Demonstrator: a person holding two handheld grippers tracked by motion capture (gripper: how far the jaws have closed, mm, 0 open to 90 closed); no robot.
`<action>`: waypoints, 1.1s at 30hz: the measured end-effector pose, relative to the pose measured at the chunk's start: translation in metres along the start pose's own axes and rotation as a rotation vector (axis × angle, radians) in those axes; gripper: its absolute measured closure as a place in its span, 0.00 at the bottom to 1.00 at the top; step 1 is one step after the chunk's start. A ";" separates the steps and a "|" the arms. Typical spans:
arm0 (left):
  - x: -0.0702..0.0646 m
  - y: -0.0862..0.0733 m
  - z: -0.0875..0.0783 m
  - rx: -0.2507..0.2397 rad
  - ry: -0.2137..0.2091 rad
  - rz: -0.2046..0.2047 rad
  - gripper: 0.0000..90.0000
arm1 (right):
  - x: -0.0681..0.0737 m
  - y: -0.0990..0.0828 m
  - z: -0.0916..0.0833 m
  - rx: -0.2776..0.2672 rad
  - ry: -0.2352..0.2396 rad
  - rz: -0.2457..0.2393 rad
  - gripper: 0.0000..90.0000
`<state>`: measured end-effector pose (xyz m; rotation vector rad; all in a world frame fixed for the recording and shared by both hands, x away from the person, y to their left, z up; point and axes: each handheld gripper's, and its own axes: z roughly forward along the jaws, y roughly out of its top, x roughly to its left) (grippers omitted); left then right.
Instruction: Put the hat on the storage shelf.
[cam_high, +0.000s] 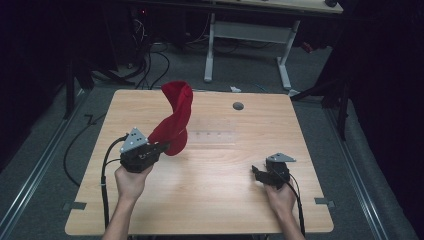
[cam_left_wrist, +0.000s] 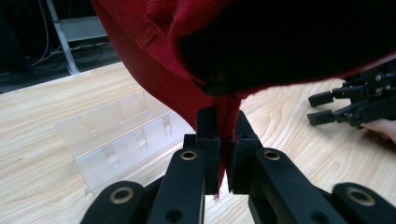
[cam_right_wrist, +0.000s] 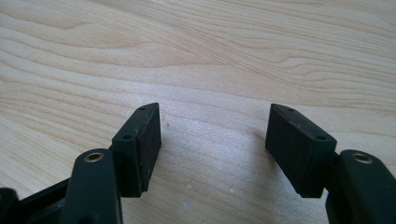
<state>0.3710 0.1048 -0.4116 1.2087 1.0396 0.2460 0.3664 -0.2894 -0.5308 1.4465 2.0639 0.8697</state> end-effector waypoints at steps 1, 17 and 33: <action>0.001 0.001 0.001 0.002 -0.001 -0.003 0.95 | 0.000 0.000 0.000 0.000 0.000 0.000 0.40; 0.015 0.016 0.019 -0.037 0.063 -0.011 0.95 | 0.000 0.000 0.000 0.000 0.001 0.000 0.40; 0.034 0.028 0.025 -0.081 0.120 -0.007 0.95 | 0.000 0.000 0.000 0.000 0.002 -0.003 0.39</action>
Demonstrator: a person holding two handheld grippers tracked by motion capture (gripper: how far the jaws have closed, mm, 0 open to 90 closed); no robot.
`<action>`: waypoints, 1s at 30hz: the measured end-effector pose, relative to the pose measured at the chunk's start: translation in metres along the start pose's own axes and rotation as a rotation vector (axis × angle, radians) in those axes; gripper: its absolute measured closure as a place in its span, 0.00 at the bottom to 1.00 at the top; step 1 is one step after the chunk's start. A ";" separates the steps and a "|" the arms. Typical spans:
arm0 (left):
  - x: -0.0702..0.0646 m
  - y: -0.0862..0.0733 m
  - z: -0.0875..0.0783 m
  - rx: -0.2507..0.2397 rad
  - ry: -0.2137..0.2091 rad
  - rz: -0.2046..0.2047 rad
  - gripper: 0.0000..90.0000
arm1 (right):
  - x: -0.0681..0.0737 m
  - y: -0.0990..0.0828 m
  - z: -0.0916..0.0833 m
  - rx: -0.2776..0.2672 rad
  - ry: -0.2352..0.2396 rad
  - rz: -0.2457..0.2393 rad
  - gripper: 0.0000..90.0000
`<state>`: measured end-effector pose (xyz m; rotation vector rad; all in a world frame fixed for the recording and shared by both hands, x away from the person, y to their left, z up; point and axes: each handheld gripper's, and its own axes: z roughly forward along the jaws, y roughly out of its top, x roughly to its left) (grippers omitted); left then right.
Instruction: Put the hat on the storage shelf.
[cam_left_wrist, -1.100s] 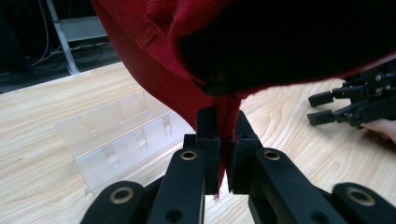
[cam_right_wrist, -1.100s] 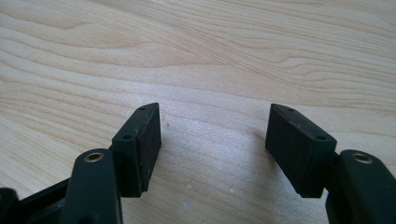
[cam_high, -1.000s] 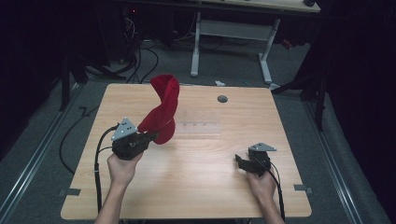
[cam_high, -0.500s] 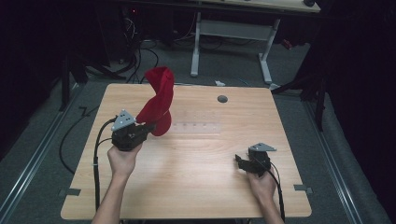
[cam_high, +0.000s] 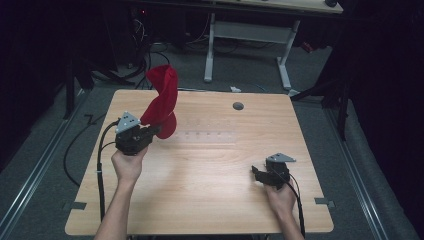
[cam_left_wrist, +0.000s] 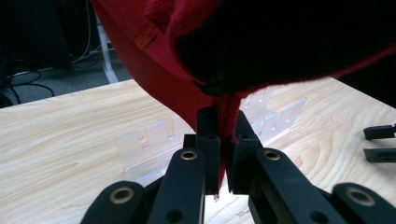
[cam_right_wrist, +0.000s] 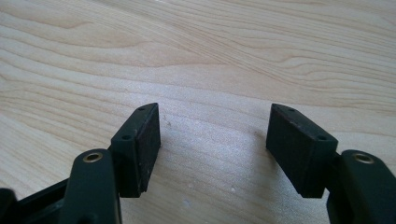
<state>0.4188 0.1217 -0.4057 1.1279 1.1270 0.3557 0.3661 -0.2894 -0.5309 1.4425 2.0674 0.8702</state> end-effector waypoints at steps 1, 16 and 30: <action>0.001 0.000 0.000 0.001 0.002 0.001 0.95 | 0.000 0.000 0.000 0.000 0.000 0.000 0.39; 0.021 -0.002 0.013 0.005 0.049 0.022 0.95 | 0.000 0.000 0.000 0.000 0.001 -0.001 0.39; 0.030 -0.008 0.021 0.013 0.087 0.057 0.95 | 0.000 0.000 0.000 0.000 0.001 -0.001 0.39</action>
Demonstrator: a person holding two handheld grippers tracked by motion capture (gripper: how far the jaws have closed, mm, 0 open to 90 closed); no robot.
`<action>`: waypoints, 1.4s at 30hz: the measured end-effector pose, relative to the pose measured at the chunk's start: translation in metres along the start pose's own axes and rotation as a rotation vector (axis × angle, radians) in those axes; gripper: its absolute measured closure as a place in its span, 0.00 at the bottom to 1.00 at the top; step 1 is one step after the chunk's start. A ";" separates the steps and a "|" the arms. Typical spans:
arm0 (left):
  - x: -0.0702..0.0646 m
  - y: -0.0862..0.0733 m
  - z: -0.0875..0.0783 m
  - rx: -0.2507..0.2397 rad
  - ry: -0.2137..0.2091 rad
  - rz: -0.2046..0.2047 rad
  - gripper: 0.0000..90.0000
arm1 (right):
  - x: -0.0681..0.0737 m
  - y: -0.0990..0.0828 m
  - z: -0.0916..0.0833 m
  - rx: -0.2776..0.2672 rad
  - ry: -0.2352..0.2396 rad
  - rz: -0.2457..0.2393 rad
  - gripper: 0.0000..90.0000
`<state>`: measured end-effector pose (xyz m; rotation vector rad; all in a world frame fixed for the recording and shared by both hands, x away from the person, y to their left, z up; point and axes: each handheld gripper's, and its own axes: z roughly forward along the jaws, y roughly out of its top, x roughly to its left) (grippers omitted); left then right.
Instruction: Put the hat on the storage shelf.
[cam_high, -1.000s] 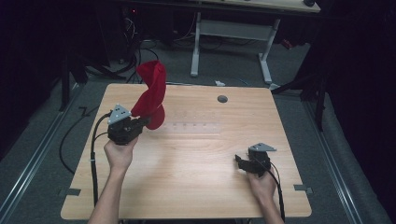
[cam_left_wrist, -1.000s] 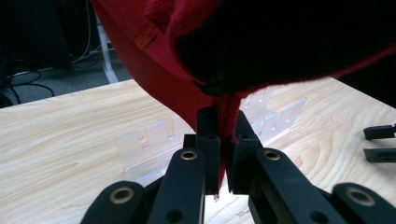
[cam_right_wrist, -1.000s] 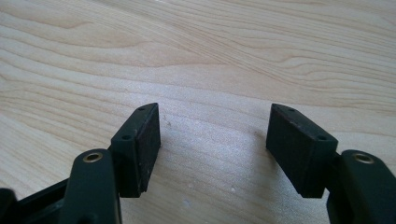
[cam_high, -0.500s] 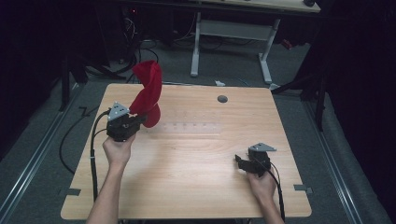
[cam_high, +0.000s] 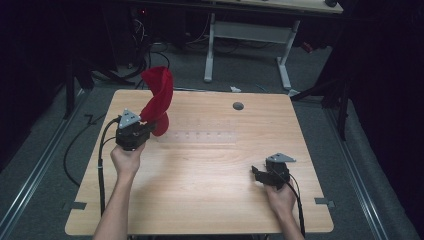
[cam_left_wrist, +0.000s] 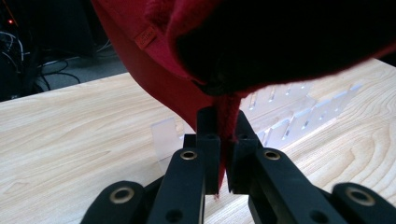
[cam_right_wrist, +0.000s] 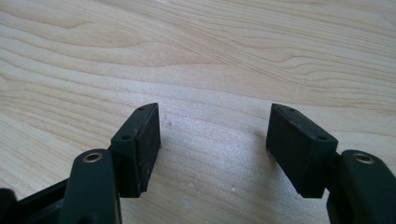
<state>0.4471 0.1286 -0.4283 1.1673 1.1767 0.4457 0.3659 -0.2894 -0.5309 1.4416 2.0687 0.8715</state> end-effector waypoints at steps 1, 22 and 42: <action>0.000 0.000 0.000 0.000 0.002 0.001 0.95 | 0.000 0.000 0.000 0.000 0.000 0.000 0.39; 0.004 -0.010 0.012 0.017 0.023 0.012 0.95 | 0.000 0.000 0.000 0.001 0.001 -0.002 0.39; 0.014 -0.030 0.014 -0.003 0.031 -0.023 0.95 | 0.000 0.000 0.000 0.000 0.002 -0.004 0.39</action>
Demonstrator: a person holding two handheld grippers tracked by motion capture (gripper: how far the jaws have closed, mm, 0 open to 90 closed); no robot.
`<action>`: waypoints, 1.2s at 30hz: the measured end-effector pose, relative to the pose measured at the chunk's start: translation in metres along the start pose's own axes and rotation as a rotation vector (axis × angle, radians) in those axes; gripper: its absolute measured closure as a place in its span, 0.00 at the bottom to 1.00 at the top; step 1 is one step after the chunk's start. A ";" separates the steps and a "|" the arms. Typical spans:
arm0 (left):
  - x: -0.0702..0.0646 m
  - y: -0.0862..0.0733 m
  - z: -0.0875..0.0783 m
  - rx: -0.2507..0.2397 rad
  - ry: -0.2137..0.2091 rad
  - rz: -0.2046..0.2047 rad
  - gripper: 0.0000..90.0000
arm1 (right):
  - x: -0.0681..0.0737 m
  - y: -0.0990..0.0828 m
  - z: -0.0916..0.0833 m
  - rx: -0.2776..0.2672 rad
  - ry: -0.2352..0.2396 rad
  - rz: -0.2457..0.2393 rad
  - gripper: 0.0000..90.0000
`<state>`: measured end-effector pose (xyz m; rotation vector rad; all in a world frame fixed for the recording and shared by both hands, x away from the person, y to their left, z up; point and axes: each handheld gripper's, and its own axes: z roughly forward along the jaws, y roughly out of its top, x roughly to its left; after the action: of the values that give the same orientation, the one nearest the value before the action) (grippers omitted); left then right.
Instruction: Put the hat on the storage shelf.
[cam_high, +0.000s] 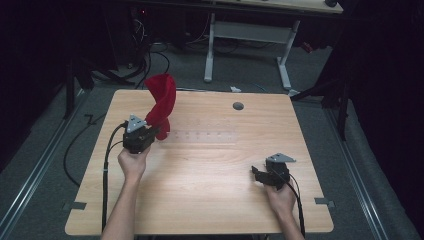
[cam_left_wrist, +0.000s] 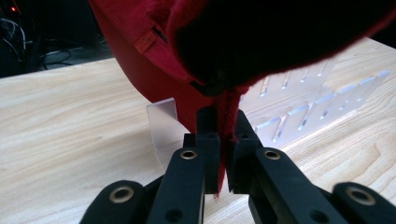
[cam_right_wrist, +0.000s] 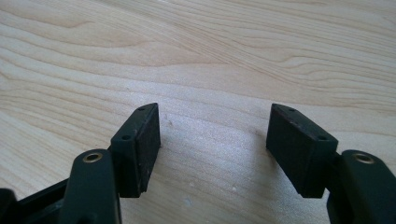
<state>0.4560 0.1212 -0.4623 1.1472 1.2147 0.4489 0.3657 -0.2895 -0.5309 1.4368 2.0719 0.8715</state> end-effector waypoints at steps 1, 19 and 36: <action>0.001 -0.001 -0.001 -0.001 0.001 -0.005 0.95 | 0.000 0.000 0.000 0.000 0.000 0.000 0.39; -0.004 -0.003 -0.008 0.057 0.027 0.016 0.64 | 0.000 0.000 0.000 0.000 0.000 0.000 0.39; -0.004 0.000 -0.037 0.060 0.041 -0.004 0.46 | 0.000 0.000 0.000 0.000 0.001 -0.001 0.39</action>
<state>0.4212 0.1347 -0.4579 1.1918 1.2733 0.4370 0.3656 -0.2895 -0.5309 1.4362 2.0727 0.8718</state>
